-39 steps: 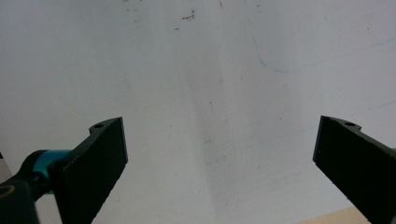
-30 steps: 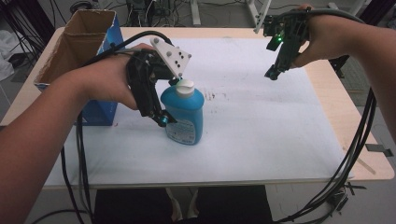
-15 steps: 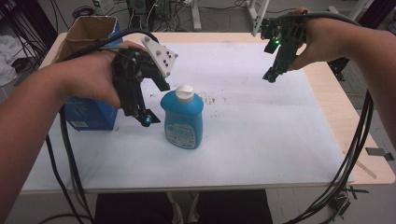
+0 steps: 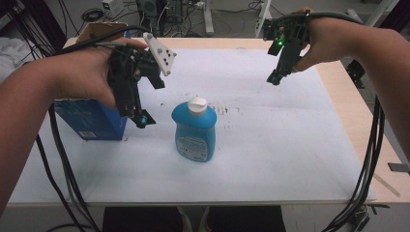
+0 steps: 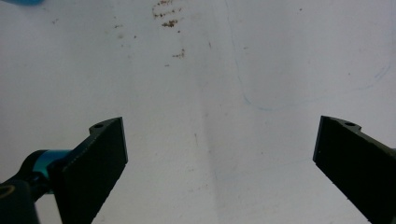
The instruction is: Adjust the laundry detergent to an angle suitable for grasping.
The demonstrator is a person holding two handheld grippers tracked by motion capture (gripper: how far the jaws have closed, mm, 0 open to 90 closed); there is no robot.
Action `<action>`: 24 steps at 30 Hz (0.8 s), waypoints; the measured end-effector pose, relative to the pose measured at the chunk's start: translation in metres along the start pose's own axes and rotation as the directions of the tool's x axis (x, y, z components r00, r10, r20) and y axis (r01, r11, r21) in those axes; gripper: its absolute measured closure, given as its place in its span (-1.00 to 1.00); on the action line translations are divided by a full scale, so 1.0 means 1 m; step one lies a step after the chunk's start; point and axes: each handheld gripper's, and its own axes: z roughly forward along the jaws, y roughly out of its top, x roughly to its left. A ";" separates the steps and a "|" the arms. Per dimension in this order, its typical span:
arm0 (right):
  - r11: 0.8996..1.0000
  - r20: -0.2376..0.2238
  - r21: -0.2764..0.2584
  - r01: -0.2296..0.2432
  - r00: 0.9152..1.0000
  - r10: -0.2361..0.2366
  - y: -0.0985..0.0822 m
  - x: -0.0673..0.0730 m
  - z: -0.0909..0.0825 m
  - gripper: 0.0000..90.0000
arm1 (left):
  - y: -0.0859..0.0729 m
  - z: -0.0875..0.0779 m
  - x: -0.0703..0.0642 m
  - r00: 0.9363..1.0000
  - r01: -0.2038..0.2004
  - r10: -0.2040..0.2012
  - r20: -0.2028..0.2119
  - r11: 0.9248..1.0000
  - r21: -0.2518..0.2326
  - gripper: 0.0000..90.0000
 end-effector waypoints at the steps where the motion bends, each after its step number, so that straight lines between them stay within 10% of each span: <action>1: 1.000 0.002 0.005 0.007 1.000 -0.007 0.003 -0.001 0.001 -0.95 | -0.001 0.000 0.001 1.000 0.006 -0.006 -0.003 1.000 0.002 -0.96; 24: 0.996 -0.044 0.016 0.087 0.995 -0.086 0.062 -0.016 0.015 -0.95 | 0.000 -0.011 0.016 0.995 0.100 -0.101 0.001 0.983 0.151 -0.96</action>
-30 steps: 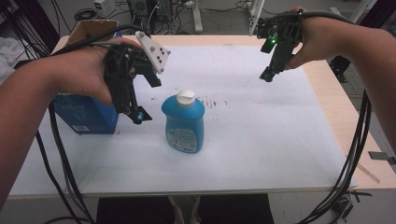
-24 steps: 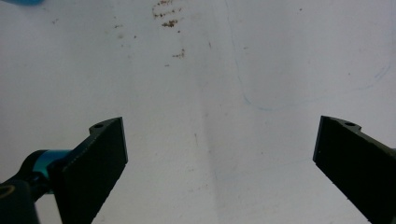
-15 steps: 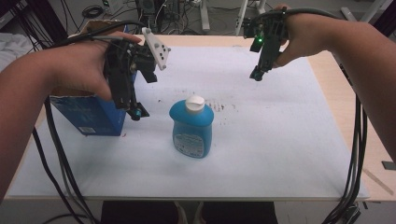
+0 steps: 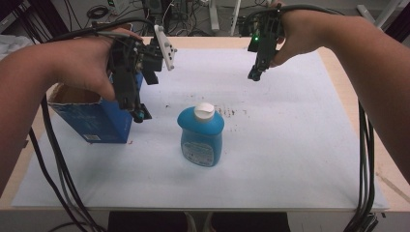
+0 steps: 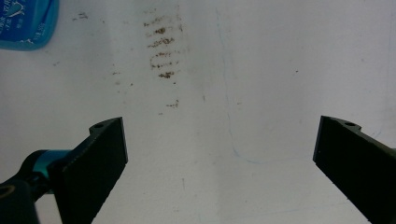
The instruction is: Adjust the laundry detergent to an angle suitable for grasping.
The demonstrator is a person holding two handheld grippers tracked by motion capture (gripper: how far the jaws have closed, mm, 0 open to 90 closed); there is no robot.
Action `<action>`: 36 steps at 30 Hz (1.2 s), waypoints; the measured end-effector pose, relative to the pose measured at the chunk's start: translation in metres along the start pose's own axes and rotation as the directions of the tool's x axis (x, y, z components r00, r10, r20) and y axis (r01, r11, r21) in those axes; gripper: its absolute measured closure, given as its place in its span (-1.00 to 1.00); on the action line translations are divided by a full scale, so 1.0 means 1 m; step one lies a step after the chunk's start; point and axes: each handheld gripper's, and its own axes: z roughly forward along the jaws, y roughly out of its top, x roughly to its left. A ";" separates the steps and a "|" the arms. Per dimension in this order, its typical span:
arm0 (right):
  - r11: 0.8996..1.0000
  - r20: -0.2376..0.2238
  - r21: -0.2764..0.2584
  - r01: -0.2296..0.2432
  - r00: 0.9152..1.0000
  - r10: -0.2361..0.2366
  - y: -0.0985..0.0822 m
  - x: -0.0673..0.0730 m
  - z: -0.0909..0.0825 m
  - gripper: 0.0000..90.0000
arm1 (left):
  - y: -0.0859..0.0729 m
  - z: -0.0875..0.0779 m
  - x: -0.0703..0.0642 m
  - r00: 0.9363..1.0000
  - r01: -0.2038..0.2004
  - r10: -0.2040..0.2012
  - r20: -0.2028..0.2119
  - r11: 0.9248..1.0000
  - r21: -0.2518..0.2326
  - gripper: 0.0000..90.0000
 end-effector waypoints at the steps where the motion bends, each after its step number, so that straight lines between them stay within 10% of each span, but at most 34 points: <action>1: 1.000 -0.001 0.000 -0.001 1.000 0.001 0.000 -0.001 0.000 -0.95 | 0.000 0.000 0.000 1.000 -0.001 0.001 0.000 1.000 0.009 -0.96; 36: 1.000 0.018 0.000 0.007 1.000 -0.007 -0.002 0.004 -0.003 -0.95 | 0.005 0.007 -0.006 1.000 0.021 -0.021 0.001 0.997 0.077 -0.96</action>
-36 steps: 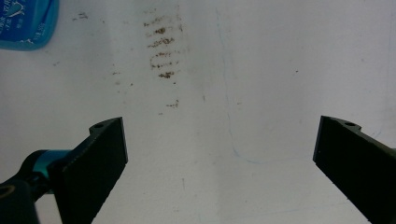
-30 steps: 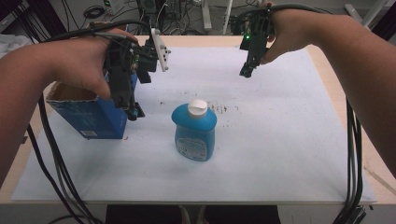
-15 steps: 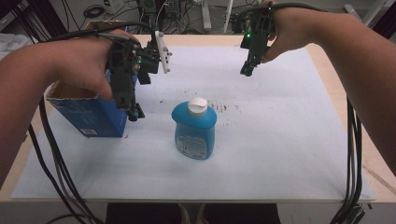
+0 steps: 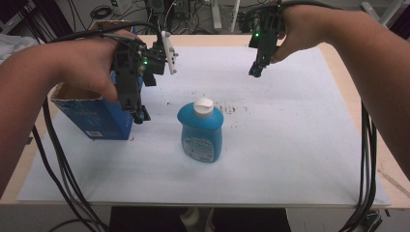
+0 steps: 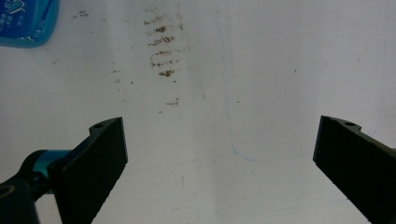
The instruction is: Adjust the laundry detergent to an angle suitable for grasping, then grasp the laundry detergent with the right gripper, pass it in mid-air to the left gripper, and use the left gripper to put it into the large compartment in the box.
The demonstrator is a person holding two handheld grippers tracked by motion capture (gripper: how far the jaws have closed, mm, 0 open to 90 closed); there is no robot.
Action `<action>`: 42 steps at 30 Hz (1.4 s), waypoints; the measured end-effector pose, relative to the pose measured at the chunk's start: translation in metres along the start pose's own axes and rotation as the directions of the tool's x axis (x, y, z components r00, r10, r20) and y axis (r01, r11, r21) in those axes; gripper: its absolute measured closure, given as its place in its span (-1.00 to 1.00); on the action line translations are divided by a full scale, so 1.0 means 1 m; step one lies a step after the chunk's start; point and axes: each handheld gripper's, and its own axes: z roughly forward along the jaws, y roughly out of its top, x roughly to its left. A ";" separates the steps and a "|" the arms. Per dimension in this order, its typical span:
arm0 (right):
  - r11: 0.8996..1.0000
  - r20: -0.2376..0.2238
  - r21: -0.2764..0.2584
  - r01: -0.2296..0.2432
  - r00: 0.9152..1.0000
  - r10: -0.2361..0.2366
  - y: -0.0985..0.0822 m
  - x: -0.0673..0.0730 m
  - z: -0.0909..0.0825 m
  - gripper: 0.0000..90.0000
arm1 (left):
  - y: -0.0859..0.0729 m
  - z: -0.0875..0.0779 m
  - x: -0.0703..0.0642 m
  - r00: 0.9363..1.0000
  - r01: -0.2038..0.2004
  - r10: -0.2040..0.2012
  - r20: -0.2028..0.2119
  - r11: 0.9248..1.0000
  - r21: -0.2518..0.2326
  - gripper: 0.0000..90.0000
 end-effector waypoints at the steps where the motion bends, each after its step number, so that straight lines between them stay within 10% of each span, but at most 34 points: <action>1: 1.000 0.000 -0.003 0.001 1.000 -0.001 0.000 0.000 0.000 -0.95 | 0.000 0.000 0.000 1.000 -0.002 0.002 -0.001 1.000 0.001 -0.96; 22: 1.000 0.013 -0.010 -0.005 1.000 0.005 -0.006 0.006 -0.005 -0.95 | -0.003 0.001 0.001 1.000 0.006 -0.006 -0.008 1.000 0.004 -0.96; 42: 0.987 -0.049 -0.152 -0.059 0.997 0.052 -0.061 0.066 -0.009 -0.95 | 0.007 0.009 -0.003 1.000 -0.011 0.012 -0.013 1.000 0.020 -0.96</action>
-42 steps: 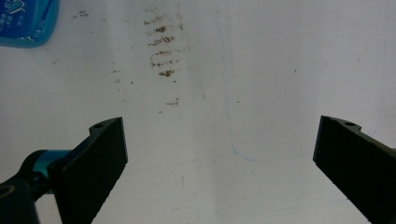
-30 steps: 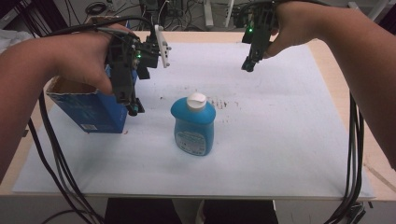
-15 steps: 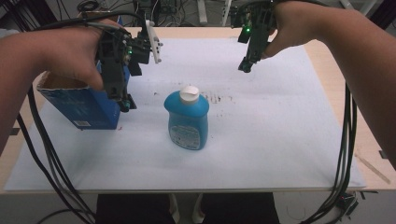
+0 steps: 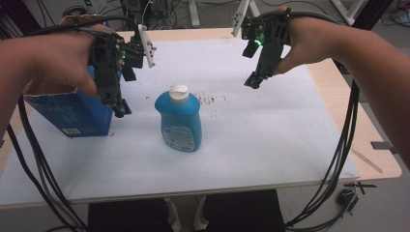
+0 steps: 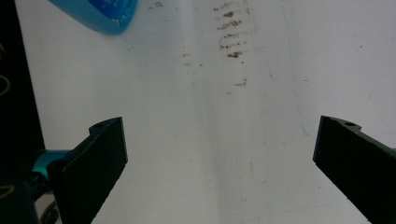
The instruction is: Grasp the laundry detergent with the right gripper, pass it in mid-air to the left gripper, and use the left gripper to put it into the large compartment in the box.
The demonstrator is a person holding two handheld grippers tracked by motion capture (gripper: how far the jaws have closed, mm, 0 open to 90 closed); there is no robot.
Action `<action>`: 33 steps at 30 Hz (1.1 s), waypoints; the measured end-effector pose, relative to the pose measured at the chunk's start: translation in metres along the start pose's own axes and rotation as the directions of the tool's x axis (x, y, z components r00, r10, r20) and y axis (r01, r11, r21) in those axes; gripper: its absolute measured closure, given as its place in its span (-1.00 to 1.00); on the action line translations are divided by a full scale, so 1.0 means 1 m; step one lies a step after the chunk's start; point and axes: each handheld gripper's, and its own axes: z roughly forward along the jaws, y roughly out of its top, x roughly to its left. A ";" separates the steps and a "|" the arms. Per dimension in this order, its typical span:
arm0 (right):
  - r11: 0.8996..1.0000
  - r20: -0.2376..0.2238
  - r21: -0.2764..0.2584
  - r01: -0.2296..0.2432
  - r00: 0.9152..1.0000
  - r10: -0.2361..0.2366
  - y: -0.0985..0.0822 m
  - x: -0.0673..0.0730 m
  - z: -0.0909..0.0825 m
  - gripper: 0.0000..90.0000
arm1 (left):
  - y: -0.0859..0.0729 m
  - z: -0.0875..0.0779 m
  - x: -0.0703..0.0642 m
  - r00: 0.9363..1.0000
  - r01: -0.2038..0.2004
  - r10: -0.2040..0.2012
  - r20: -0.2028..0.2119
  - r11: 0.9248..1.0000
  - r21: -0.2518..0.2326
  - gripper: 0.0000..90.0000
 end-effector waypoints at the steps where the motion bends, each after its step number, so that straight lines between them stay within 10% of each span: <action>1: 1.000 -0.003 -0.009 -0.008 1.000 0.008 -0.003 0.003 0.000 -0.95 | 0.000 0.000 0.000 1.000 0.000 0.000 0.002 1.000 0.003 -0.96; 21: 0.975 -0.090 -0.214 -0.053 0.995 0.034 -0.032 0.062 0.034 -0.95 | -0.007 -0.005 -0.007 1.000 -0.003 0.003 -0.014 1.000 -0.002 -0.96; 33: 0.933 -0.103 -0.345 -0.106 0.992 0.075 -0.032 0.082 0.054 -0.95 | -0.010 -0.005 -0.008 1.000 -0.005 0.005 -0.012 1.000 -0.003 -0.96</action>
